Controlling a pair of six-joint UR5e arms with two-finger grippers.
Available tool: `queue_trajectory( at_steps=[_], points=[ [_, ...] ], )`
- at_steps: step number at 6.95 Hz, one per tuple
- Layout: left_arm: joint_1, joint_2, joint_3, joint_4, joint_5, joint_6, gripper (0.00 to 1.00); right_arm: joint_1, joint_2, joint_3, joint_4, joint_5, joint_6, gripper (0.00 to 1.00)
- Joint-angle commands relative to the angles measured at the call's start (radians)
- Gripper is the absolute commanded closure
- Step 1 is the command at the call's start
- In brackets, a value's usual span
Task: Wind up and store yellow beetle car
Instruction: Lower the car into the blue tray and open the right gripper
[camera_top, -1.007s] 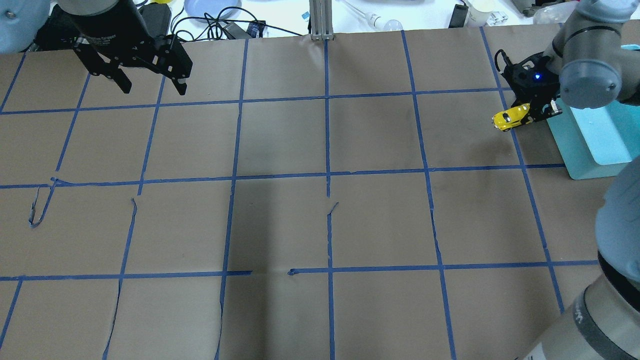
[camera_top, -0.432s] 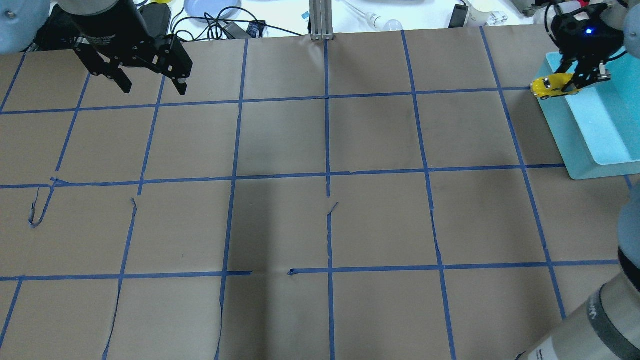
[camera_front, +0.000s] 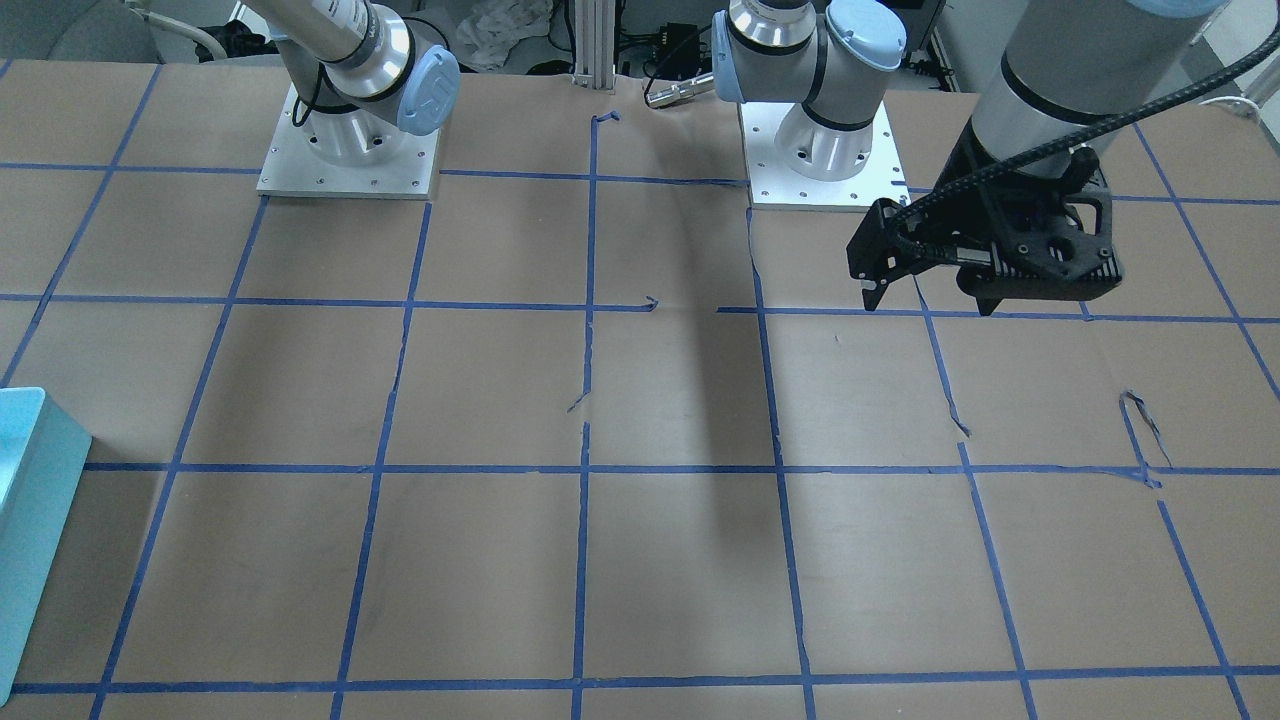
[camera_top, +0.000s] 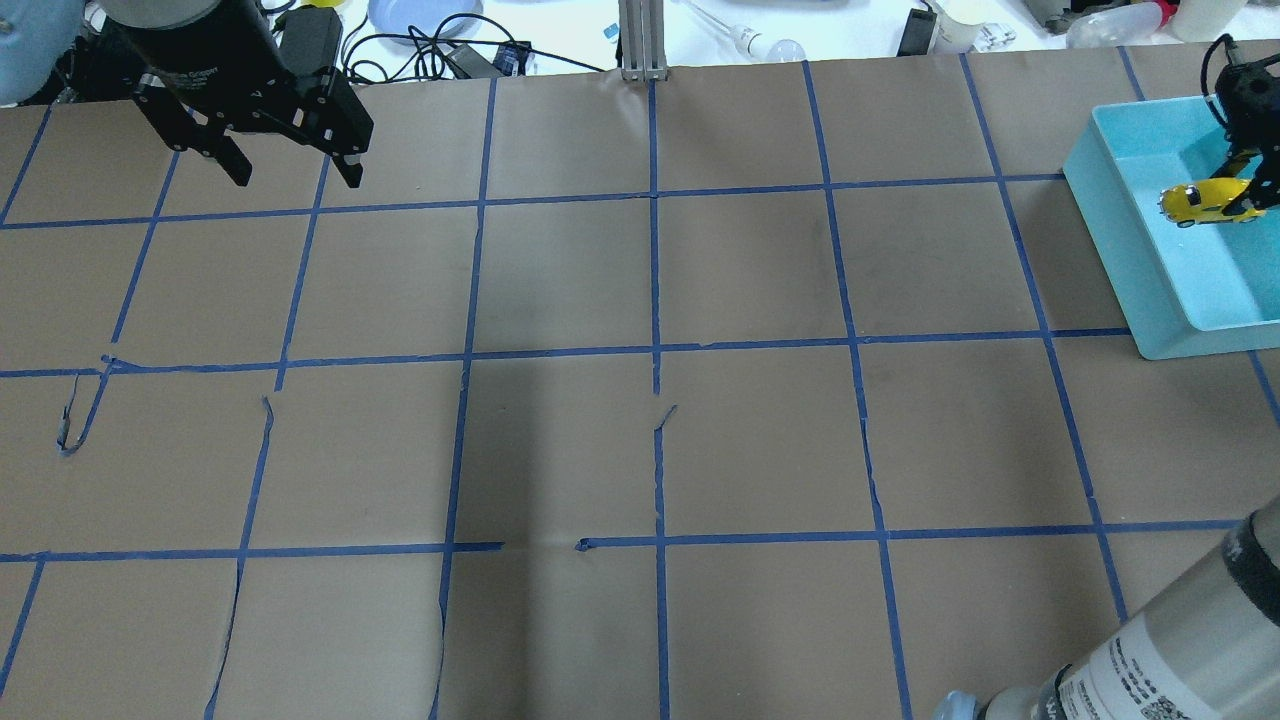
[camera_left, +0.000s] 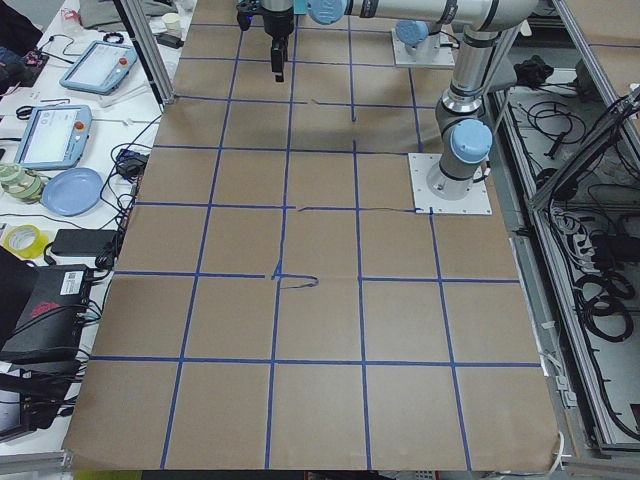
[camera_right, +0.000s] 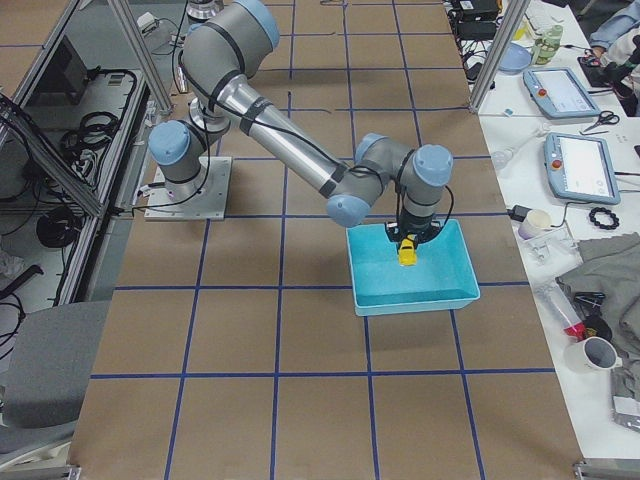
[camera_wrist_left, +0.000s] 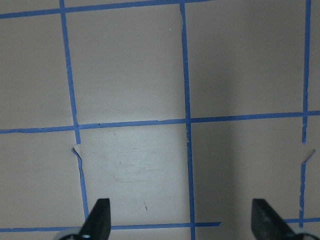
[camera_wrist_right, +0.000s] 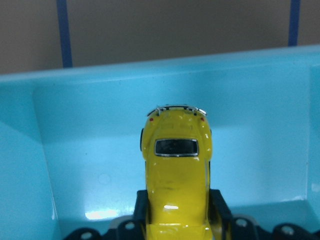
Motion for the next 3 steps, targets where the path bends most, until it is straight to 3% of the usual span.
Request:
queue_trajectory(
  at_steps=[1, 3],
  points=[
    [0.002, 0.001, -0.001, 0.001, 0.002, 0.0, 0.0, -0.024, 0.072, -0.001, -0.081, 0.006, -0.098, 1.0],
    [0.003, 0.001, -0.001, 0.001, -0.001, 0.001, 0.0, -0.024, 0.097, 0.006, -0.084, 0.006, -0.122, 1.0]
  ],
)
